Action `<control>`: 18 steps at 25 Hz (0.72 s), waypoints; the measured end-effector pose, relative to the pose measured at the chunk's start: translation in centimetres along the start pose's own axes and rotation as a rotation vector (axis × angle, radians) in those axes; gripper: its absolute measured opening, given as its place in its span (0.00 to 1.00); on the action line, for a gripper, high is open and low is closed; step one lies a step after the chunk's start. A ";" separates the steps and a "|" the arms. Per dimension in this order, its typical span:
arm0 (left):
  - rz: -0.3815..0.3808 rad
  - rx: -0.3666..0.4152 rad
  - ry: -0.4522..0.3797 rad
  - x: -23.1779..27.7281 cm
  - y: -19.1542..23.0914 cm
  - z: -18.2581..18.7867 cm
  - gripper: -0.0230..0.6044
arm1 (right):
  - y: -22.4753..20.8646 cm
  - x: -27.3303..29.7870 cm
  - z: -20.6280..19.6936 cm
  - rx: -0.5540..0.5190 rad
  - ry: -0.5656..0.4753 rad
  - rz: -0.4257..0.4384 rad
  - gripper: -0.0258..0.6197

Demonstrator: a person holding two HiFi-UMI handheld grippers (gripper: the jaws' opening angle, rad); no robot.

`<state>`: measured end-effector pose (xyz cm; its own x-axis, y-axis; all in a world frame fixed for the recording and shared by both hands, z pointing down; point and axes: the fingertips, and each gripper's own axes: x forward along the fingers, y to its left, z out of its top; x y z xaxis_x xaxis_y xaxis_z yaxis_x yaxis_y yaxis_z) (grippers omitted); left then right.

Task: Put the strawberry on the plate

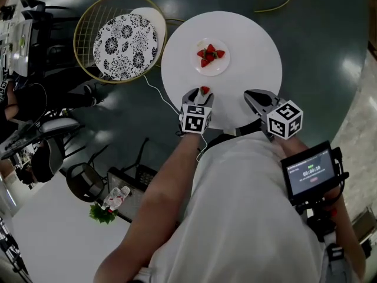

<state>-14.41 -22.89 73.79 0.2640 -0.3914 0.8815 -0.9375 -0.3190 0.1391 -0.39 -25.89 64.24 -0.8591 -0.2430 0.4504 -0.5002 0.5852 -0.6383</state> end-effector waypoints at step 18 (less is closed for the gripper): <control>0.045 0.071 0.041 1.7 1.0 -0.6 0.33 | -0.6 -0.6 -0.9 0.034 -0.008 -0.021 0.05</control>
<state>-15.06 -23.36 75.70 0.2109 -0.3717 0.9041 -0.9296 -0.3623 0.0678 0.55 -25.41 64.94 -0.8490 -0.2614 0.4592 -0.5217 0.5528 -0.6498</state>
